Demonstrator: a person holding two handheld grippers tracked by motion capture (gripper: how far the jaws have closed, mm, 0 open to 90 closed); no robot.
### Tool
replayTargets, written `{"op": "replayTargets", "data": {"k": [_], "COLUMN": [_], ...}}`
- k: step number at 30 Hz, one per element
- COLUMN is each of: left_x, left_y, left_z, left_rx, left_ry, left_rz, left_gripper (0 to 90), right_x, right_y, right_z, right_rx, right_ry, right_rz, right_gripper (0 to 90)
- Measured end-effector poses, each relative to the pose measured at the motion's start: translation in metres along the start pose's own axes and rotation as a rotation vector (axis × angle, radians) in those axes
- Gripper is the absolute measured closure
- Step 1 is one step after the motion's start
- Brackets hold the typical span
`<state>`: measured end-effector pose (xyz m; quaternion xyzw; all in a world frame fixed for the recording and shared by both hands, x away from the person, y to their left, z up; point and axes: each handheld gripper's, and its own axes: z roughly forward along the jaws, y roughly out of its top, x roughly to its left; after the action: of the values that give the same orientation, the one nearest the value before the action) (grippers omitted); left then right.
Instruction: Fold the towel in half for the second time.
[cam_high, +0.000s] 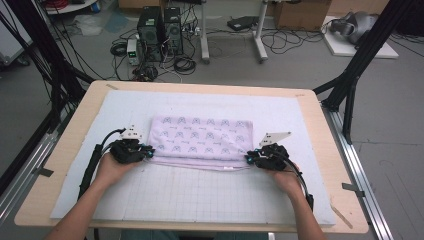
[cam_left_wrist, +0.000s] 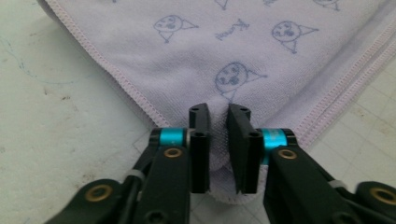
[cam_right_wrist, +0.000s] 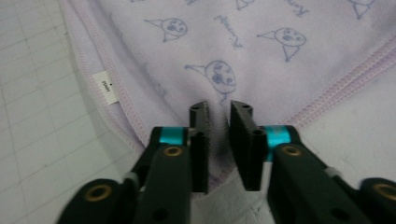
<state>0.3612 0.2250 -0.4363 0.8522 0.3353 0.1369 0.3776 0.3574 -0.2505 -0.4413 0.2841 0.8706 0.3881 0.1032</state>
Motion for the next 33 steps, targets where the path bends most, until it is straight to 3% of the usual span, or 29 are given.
{"op": "replayTargets", "data": {"k": [2,5,9,12,15,18,23,26,30,33], "left_x": [-0.001,0.001,0.002,0.000,-0.003,-0.006,-0.014,-0.012,-0.009,-0.009], "left_y": [0.001,0.002,0.008,0.013,0.013,0.005,-0.015,-0.023,-0.022,-0.019], "left_z": [-0.001,-0.009,-0.027,-0.039,-0.047,-0.046,-0.027,-0.022,-0.031,-0.035], "left_rx": [-0.002,-0.038,-0.120,-0.165,-0.163,-0.126,-0.036,-0.029,-0.088,-0.106], "left_ry": [0.010,0.005,0.001,0.002,0.001,0.001,-0.005,-0.023,-0.031,-0.020], "left_rz": [0.015,-0.005,-0.036,-0.040,-0.027,-0.014,-0.014,-0.038,-0.066,-0.063], "left_gripper": [84.9,85.6,85.7,85.7,85.6,85.5,84.4,83.8,72.6,70.3], "right_x": [0.001,0.001,-0.002,-0.001,0.004,0.011,0.020,0.021,0.018,0.016], "right_y": [0.002,0.007,0.018,0.030,0.038,0.032,0.009,-0.003,-0.004,0.001], "right_z": [-0.001,-0.007,-0.024,-0.039,-0.050,-0.049,-0.026,-0.015,-0.021,-0.030], "right_rx": [0.005,-0.005,-0.082,-0.119,-0.142,-0.104,-0.012,0.021,-0.040,-0.114], "right_ry": [-0.005,-0.008,0.017,0.010,0.011,0.025,0.047,0.062,0.077,0.091], "right_rz": [-0.007,-0.017,0.014,-0.003,-0.019,-0.028,-0.002,0.021,0.045,0.061], "right_gripper": [84.8,85.2,85.3,85.3,85.3,85.3,85.1,84.7,70.9,70.0]}}
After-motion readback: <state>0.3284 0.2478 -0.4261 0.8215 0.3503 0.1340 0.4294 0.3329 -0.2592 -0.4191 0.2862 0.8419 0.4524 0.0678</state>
